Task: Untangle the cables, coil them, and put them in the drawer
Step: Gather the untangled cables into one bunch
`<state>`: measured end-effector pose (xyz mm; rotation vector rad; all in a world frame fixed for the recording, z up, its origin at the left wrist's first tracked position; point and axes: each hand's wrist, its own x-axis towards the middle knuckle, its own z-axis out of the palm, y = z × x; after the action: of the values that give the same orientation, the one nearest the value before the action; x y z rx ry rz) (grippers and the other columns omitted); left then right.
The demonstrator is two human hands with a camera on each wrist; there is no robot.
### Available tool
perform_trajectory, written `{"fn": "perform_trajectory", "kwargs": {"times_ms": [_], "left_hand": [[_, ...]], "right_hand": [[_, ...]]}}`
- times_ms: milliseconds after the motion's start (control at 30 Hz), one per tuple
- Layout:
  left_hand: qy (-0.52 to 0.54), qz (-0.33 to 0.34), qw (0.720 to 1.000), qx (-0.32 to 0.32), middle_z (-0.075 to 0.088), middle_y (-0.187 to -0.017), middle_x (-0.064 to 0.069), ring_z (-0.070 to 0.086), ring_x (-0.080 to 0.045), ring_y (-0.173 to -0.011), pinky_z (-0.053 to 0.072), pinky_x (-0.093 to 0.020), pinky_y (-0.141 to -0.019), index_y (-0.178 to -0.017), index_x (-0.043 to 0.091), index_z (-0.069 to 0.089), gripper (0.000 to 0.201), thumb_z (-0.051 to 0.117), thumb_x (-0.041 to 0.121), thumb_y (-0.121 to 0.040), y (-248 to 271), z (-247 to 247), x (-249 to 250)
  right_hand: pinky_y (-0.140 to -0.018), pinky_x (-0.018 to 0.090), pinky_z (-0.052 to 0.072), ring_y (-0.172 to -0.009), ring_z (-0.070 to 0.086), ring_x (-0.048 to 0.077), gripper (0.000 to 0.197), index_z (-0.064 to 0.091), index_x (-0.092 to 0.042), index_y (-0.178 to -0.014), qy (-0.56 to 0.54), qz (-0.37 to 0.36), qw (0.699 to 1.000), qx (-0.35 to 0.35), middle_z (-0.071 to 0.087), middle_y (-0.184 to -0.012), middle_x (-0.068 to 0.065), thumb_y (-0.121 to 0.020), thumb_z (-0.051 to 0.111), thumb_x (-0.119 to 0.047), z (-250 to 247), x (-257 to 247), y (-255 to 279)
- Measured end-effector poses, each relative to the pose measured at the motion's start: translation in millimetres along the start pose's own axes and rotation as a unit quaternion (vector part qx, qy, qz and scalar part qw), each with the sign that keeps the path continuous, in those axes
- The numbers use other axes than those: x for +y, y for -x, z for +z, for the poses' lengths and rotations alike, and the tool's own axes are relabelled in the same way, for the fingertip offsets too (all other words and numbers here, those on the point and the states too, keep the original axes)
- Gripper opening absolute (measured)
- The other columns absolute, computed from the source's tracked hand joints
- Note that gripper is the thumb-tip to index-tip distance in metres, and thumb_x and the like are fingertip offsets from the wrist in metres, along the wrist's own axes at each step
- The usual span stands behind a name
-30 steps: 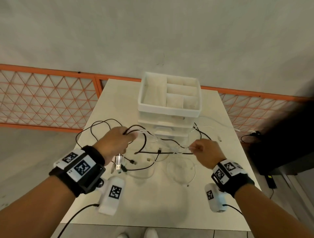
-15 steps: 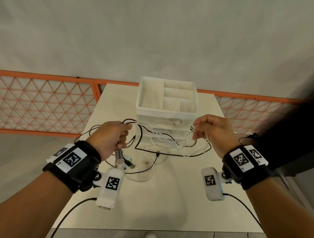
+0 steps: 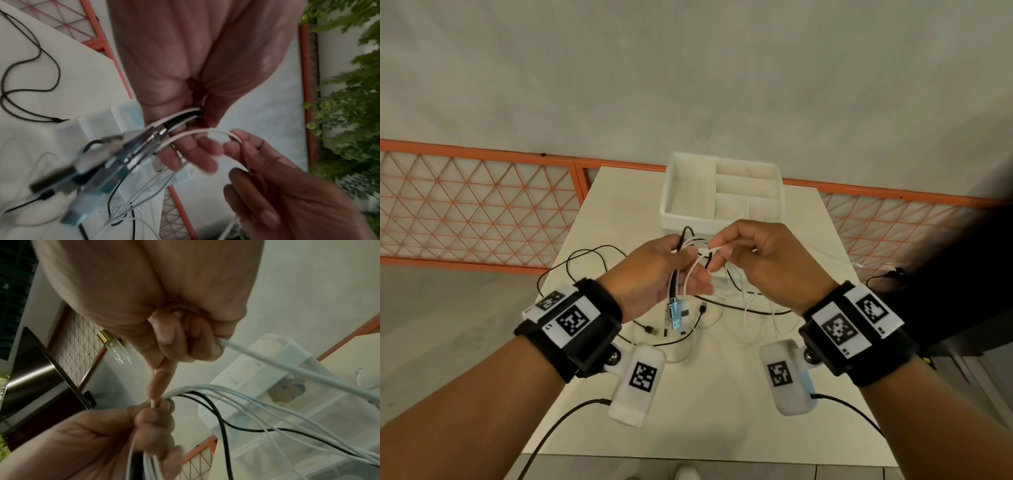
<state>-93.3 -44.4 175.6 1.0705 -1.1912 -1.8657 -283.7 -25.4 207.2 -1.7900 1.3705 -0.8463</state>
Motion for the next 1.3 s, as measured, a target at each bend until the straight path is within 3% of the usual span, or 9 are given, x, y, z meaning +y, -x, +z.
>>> {"fn": "perform_trajectory", "kwargs": {"times_ms": [133,300,400,500,633,767,1033,1167,1300], "left_hand": [[-0.049,0.013,0.999,0.016,0.033,-0.063,0.000,0.031,-0.011,-0.050,0.037,-0.026,-0.053,-0.096,0.007,0.055,0.015,0.051,0.020,-0.101,2.9,-4.0,2.1],[-0.121,0.089,0.983,0.105,0.030,-0.058,0.006,0.027,-0.009,-0.048,0.031,-0.020,-0.045,-0.083,0.014,0.067,0.014,0.067,0.027,-0.090,18.5,-33.2,22.8],[-0.132,0.099,0.974,0.157,0.027,-0.058,0.003,0.023,-0.012,-0.048,0.028,-0.021,-0.042,-0.094,0.003,0.069,0.028,0.070,0.031,-0.087,21.6,-51.6,26.0],[-0.167,0.080,0.968,0.170,0.026,-0.055,0.001,0.022,-0.015,-0.049,0.028,-0.022,-0.043,-0.095,0.002,0.070,0.031,0.070,0.033,-0.087,21.1,-56.0,21.1],[-0.180,0.055,0.964,0.191,0.023,-0.056,0.000,0.020,-0.016,-0.049,0.026,-0.023,-0.044,-0.093,0.002,0.071,0.033,0.070,0.034,-0.088,16.5,-54.6,13.0],[-0.181,0.050,0.962,0.199,0.023,-0.054,0.001,0.020,-0.016,-0.048,0.026,-0.023,-0.045,-0.091,0.003,0.071,0.031,0.069,0.034,-0.089,13.1,-52.8,10.6],[-0.193,0.034,0.967,0.163,0.024,-0.055,0.000,0.021,-0.015,-0.046,0.025,-0.022,-0.045,-0.086,0.007,0.073,0.024,0.071,0.031,-0.088,12.3,-41.7,-6.1],[-0.220,0.017,0.963,0.157,0.031,-0.045,0.011,0.025,-0.009,-0.041,0.027,-0.020,-0.041,-0.080,0.011,0.072,0.019,0.070,0.028,-0.090,12.1,-33.1,-18.2],[-0.267,0.025,0.951,0.155,0.037,-0.049,0.008,0.028,-0.007,-0.038,0.027,-0.019,-0.041,-0.077,0.013,0.070,0.021,0.068,0.030,-0.091,11.6,-30.1,-18.5]], "right_hand": [[-0.075,0.026,0.055,-0.072,0.071,0.010,0.003,0.072,-0.020,-0.094,0.026,-0.004,0.999,0.031,0.075,-0.074,-0.003,-0.092,0.070,-0.019,2.4,19.4,-6.0],[-0.058,0.031,0.038,-0.063,0.050,0.022,0.045,0.051,-0.018,-0.054,0.195,0.170,0.963,0.077,0.051,-0.057,0.000,-0.093,0.065,-0.035,-14.6,98.3,4.2],[-0.072,0.026,0.040,-0.088,0.061,0.028,0.024,0.072,-0.028,-0.074,0.206,0.302,0.923,0.121,0.059,-0.076,-0.005,-0.091,0.067,-0.043,-26.0,138.4,11.4],[-0.063,0.029,0.046,-0.063,0.061,0.028,0.026,0.076,-0.014,-0.085,0.034,0.389,0.905,0.170,0.064,-0.072,0.003,-0.087,0.071,-0.039,-38.1,158.2,2.0],[-0.060,0.034,0.054,-0.063,0.069,0.021,0.019,0.071,-0.021,-0.086,-0.021,0.259,0.933,0.251,0.074,-0.091,-0.004,-0.090,0.061,-0.006,-65.3,140.4,-13.6],[-0.067,0.038,0.055,-0.077,0.073,0.017,0.026,0.066,-0.034,-0.081,-0.029,0.115,0.944,0.306,0.070,-0.116,-0.013,-0.082,0.065,-0.008,-91.2,120.2,-23.8],[-0.072,0.040,0.054,-0.083,0.062,0.023,0.046,0.068,-0.022,-0.110,0.059,0.295,0.950,0.087,0.059,-0.133,-0.008,-0.076,0.071,0.010,-51.8,200.5,0.6],[-0.057,0.029,0.051,-0.074,0.067,0.025,0.051,0.060,-0.016,-0.134,0.030,0.404,0.914,-0.007,0.072,-0.095,0.011,-0.087,0.055,0.003,-24.3,213.1,14.8],[-0.079,0.031,0.056,-0.087,0.070,0.019,0.051,0.059,-0.032,-0.134,0.228,0.305,0.925,-0.015,0.072,-0.103,0.002,-0.085,0.065,-0.021,-31.0,167.7,1.7]]}}
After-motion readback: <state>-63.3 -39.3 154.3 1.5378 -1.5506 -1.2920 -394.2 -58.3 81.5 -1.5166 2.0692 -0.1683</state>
